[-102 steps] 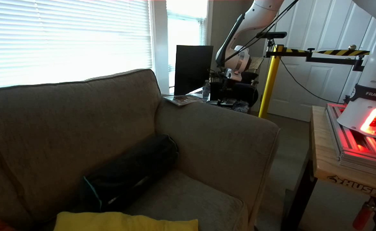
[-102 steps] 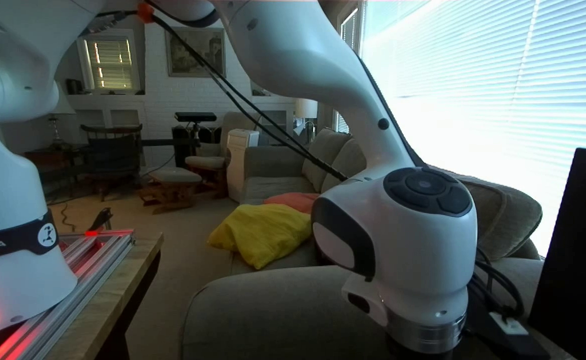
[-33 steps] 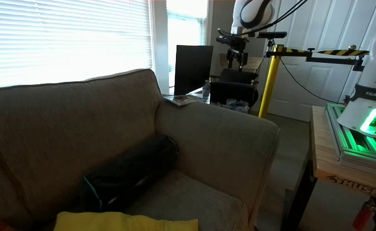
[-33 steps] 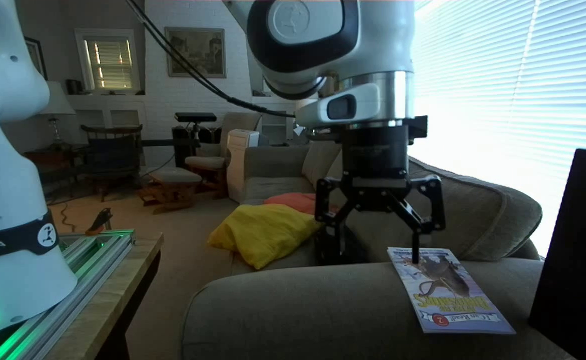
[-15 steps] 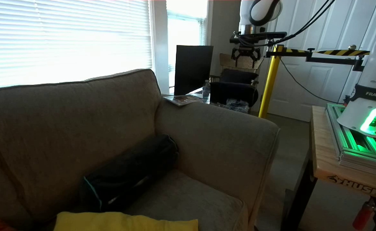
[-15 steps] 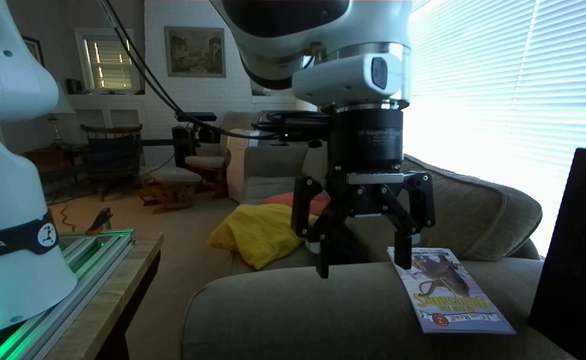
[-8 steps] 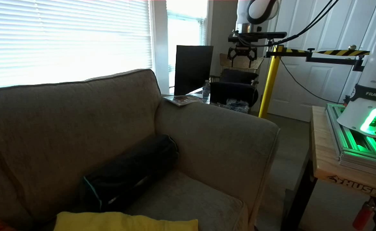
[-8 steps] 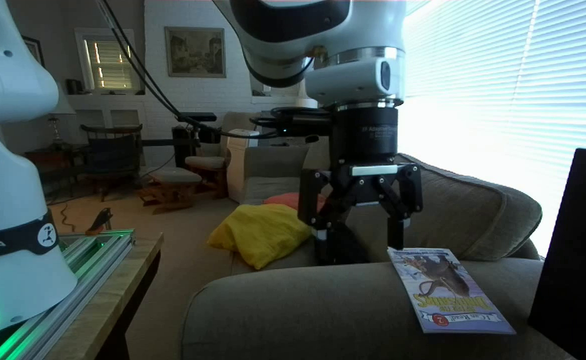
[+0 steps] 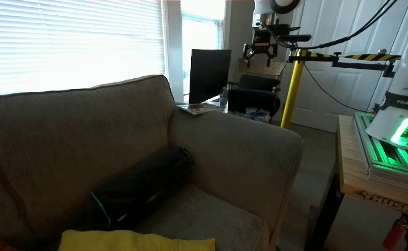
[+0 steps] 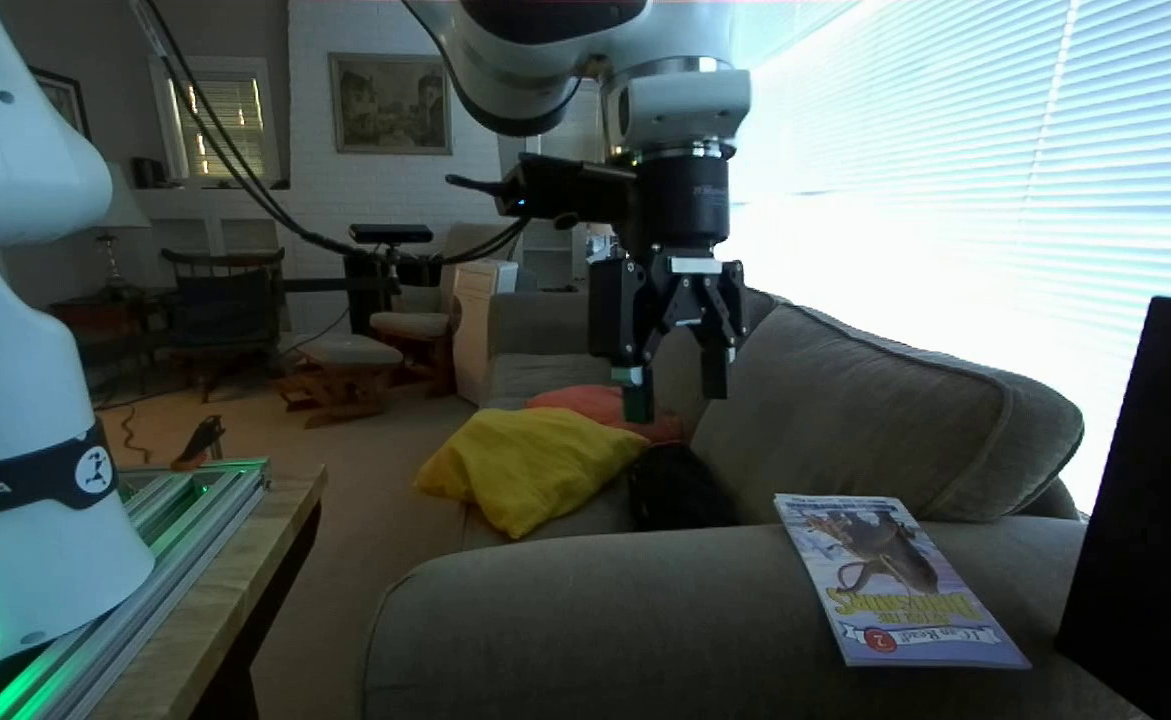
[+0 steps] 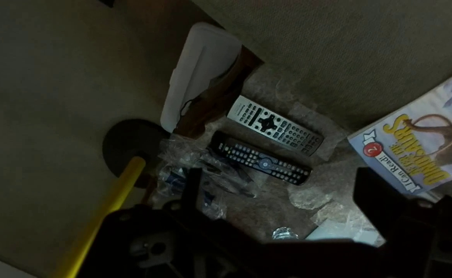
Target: Take the remote controller off of the armrest and put it on the table
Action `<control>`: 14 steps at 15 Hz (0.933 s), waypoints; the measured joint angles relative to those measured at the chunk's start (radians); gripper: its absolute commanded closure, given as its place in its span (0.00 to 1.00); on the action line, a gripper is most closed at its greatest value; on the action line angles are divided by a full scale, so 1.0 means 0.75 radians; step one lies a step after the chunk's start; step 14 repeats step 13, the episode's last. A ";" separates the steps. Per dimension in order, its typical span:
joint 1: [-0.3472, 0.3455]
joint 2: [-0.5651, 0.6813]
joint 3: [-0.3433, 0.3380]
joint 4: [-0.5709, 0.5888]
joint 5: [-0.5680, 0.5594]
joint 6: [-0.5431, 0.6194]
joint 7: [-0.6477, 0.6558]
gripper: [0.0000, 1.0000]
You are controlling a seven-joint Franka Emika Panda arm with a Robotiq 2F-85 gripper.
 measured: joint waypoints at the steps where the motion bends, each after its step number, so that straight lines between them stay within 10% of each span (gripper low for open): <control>1: -0.009 -0.027 -0.001 -0.022 -0.002 0.000 -0.081 0.00; 14: -0.148 -0.250 -0.013 -0.139 -0.067 0.091 -0.899 0.00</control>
